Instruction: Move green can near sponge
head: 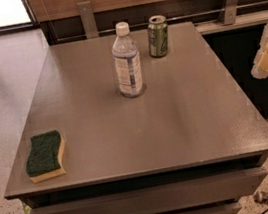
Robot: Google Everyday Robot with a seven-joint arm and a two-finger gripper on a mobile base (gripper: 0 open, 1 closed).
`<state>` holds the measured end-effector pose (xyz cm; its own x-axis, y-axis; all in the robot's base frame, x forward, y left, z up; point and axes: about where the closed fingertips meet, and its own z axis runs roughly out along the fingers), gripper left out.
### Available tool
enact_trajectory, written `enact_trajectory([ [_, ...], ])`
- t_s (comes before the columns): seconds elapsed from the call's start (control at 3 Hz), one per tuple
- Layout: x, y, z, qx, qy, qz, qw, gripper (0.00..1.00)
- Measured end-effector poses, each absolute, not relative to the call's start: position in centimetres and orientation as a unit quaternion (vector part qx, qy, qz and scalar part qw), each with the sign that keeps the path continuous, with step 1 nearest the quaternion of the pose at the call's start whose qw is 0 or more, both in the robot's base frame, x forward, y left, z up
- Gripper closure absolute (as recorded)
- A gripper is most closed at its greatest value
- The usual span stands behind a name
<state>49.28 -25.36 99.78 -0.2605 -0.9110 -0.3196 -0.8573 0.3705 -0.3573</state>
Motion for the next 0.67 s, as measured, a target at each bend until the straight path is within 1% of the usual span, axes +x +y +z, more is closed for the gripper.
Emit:
enact_trajectory([
  [0.33, 54.6, -26.5, 100.5, -0.516, 0.786, -0.040, 0.337, 0.00],
  [0.67, 59.1, -26.0, 100.1, -0.478, 0.766, 0.008, 0.430, 0.00],
])
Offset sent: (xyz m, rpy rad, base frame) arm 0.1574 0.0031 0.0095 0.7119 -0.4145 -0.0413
